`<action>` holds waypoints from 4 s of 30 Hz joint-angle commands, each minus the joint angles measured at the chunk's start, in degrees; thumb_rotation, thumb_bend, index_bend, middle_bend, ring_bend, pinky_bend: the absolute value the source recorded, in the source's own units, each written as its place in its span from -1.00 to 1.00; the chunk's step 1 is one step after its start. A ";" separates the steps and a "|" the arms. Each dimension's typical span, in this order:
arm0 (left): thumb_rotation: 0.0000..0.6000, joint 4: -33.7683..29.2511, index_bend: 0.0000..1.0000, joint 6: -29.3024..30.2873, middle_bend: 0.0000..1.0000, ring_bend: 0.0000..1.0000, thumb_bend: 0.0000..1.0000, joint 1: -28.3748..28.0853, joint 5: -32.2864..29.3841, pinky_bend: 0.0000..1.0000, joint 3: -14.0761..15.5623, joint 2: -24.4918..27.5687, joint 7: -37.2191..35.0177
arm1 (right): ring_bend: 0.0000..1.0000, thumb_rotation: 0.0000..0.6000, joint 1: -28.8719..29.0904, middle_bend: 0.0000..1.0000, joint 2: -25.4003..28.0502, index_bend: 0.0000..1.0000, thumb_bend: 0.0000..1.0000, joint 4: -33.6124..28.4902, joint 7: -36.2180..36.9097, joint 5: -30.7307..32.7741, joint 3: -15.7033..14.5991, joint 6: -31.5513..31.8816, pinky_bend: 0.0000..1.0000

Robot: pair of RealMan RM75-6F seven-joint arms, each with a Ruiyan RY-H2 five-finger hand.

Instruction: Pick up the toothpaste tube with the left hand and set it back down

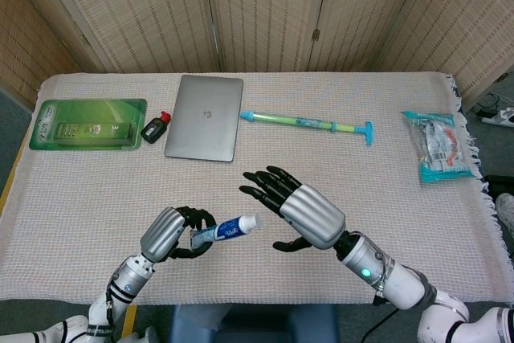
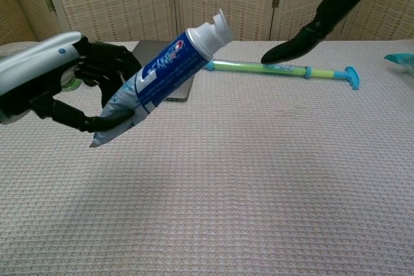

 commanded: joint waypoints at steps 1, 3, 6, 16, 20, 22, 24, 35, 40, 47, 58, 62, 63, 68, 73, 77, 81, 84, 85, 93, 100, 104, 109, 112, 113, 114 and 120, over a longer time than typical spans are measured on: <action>1.00 -0.07 0.72 -0.03 0.75 0.55 0.47 -0.06 0.08 0.17 -0.01 -0.09 0.12 | -1.00 0.76 0.91 -1.00 0.73 -1.00 -0.67 -0.04 3.77 -0.14 -1.14 -2.01 -1.00; 1.00 -0.27 0.72 -0.25 0.75 0.55 0.47 -0.19 0.00 0.17 -0.10 -0.12 0.79 | -1.00 0.65 1.32 -1.00 -0.20 -1.00 -0.67 0.72 4.40 -0.26 -1.35 -2.18 -1.00; 1.00 -0.82 0.72 -0.59 0.75 0.55 0.47 -0.37 -0.17 0.17 -0.22 -0.05 1.41 | -1.00 0.47 2.00 -1.00 -1.49 -1.00 -0.67 1.31 4.12 0.05 -1.49 -2.64 -1.00; 1.00 -2.71 0.72 -1.72 0.75 0.55 0.47 -0.91 -1.61 0.17 -1.05 0.14 2.75 | -1.00 0.38 4.22 -1.00 -6.30 -1.00 -0.70 2.47 0.98 2.58 -1.25 -3.21 -1.00; 1.00 -3.10 0.72 -2.05 0.75 0.55 0.47 -0.99 -2.12 0.17 -1.23 0.46 3.12 | -1.00 0.39 4.58 -1.00 -7.19 -1.00 -0.70 2.61 -0.57 3.47 -1.41 -3.15 -1.00; 1.00 -3.26 0.72 -2.22 0.75 0.55 0.47 -1.00 -2.34 0.17 -1.26 0.66 3.19 | -1.00 0.37 4.82 -1.00 -7.59 -1.00 -0.70 2.59 -1.36 3.95 -1.45 -3.20 -1.00; 1.00 -3.37 0.72 -2.32 0.75 0.55 0.47 -1.00 -2.52 0.17 -1.27 0.81 3.26 | -1.00 0.37 5.07 -1.00 -7.92 -1.00 -0.69 2.61 -2.04 4.45 -1.40 -3.26 -1.00; 1.00 -4.81 0.72 -3.38 0.75 0.55 0.47 -1.22 -3.55 0.17 -1.34 1.99 0.48 | -1.00 0.35 5.70 -1.00 -11.82 -1.00 -0.70 4.34 -3.11 5.06 -1.19 -1.28 -1.00; 1.00 -5.47 0.72 -3.72 0.75 0.55 0.47 -1.36 -3.88 0.17 -1.51 2.54 -0.85 | -1.00 0.34 5.94 -1.00 -13.29 -1.00 -0.69 5.31 -1.68 4.46 -1.28 -0.73 -1.00; 1.00 -5.63 0.72 -3.64 0.75 0.55 0.47 -1.31 -4.14 0.17 -1.72 2.80 -0.25 | -1.00 0.34 6.87 -1.00 -13.59 -1.00 -0.69 5.61 -1.07 4.82 -1.34 -1.80 -1.00; 1.00 -6.21 0.72 -4.24 0.75 0.55 0.47 -1.34 -4.94 0.17 -1.87 3.21 1.40 | -1.00 0.34 7.58 -1.00 -13.30 -1.00 -0.69 5.61 -1.92 5.78 -1.59 -2.50 -1.00; 1.00 -6.44 0.72 -4.46 0.75 0.55 0.47 -1.31 -5.19 0.17 -1.85 3.42 1.87 | -1.00 0.34 7.58 -1.00 -12.84 -1.00 -0.70 5.32 -2.83 6.15 -1.82 -2.52 -1.00; 1.00 -6.49 0.72 -4.50 0.75 0.55 0.47 -1.30 -5.26 0.17 -1.86 3.46 1.95 | -1.00 0.34 7.49 -1.00 -12.64 -1.00 -0.70 5.11 -2.90 6.17 -1.86 -2.38 -1.00; 1.00 -6.38 0.72 -4.37 0.75 0.55 0.47 -1.13 -5.18 0.17 -1.71 3.46 2.10 | -1.00 0.33 6.67 -1.00 -11.40 -1.00 -0.69 4.53 -1.99 5.26 -1.88 -0.88 -1.00; 1.00 -5.54 0.71 -4.07 0.75 0.53 0.47 -0.87 -4.88 0.17 -1.43 3.29 2.66 | -1.00 0.33 5.32 -1.00 -9.25 -1.00 -0.69 4.36 0.75 3.73 -1.33 1.68 -1.00; 1.00 -3.75 0.71 -4.01 0.75 0.51 0.47 -0.63 -5.49 0.16 -1.52 2.75 4.86 | -1.00 0.34 4.16 -1.00 -7.14 -1.00 -0.69 4.23 2.52 2.85 -1.08 3.43 -1.00; 1.00 0.10 0.69 -5.84 0.75 0.48 0.47 -0.23 -10.19 0.13 -2.12 1.55 11.83 | -1.00 0.33 2.41 -1.00 -4.28 -1.00 -0.69 4.21 3.82 1.97 -1.40 5.35 -1.00; 1.00 2.76 0.66 -8.50 0.75 0.45 0.47 -0.07 -16.33 0.10 -2.96 0.55 17.27 | -1.00 0.34 0.96 -1.00 -2.27 -1.00 -0.69 4.41 4.72 1.60 -2.00 6.51 -1.00; 1.00 3.58 0.64 -9.16 0.74 0.44 0.47 -0.06 -18.17 0.10 -3.25 0.18 18.90 | -1.00 0.33 0.53 -1.00 -1.76 -1.00 -0.69 4.47 4.99 1.47 -2.25 6.80 -1.00; 1.00 7.83 0.37 -11.31 0.54 0.30 0.46 -0.07 -32.38 0.07 -5.48 -3.19 33.02 | -1.00 0.33 -2.49 -1.00 1.29 -1.00 -0.69 5.67 7.47 -0.26 -4.53 8.45 -1.00; 1.00 5.87 -0.49 -10.80 -0.09 -0.27 0.45 -0.32 -41.48 -0.13 -6.53 -3.77 42.43 | -1.00 0.33 -5.31 -1.00 3.04 -1.00 -0.70 6.96 8.52 -0.94 -5.63 11.08 -1.00; 1.00 3.38 -0.89 -10.80 -0.46 -0.58 0.37 0.11 -42.43 -0.38 -6.66 -2.69 41.91 | -1.00 0.32 -7.26 -1.00 4.11 -1.00 -0.69 8.01 8.61 -1.01 -6.67 12.54 -1.00; 1.00 0.37 -1.00 -8.46 -0.64 -0.73 0.14 2.36 -37.15 -0.56 -5.95 0.58 36.13 | -1.00 0.31 -10.83 -1.00 5.09 -1.00 -0.69 9.61 8.21 -1.82 -8.46 15.72 -1.00; 1.00 -1.17 -0.98 -5.78 -0.64 -0.72 0.12 4.49 -32.85 -0.62 -5.33 3.76 31.83 | -1.00 0.40 -14.00 -1.00 4.47 -1.00 -0.70 11.27 6.76 -2.02 -9.14 19.87 -1.00; 1.00 -1.47 -0.96 -4.84 -0.64 -0.71 0.12 5.17 -31.49 -0.64 -5.11 4.77 30.56 | -1.00 0.64 -15.00 -1.00 4.30 -1.00 -0.70 11.81 6.28 -2.08 -9.44 21.03 -1.00; 1.00 -1.75 -0.93 -3.26 -0.64 -0.71 0.12 6.22 -29.85 -0.65 -4.85 6.07 29.07 | -1.00 0.77 -16.35 -1.00 3.94 -1.00 -0.70 12.83 5.21 -2.04 -9.77 22.64 -1.00; 1.00 -0.68 -0.87 5.13 -0.63 -0.68 0.08 11.45 -22.79 -0.78 -2.65 11.94 26.28 | -1.00 1.00 -21.70 -1.00 3.08 -1.00 -0.69 15.99 1.29 -1.00 -11.83 26.77 -1.00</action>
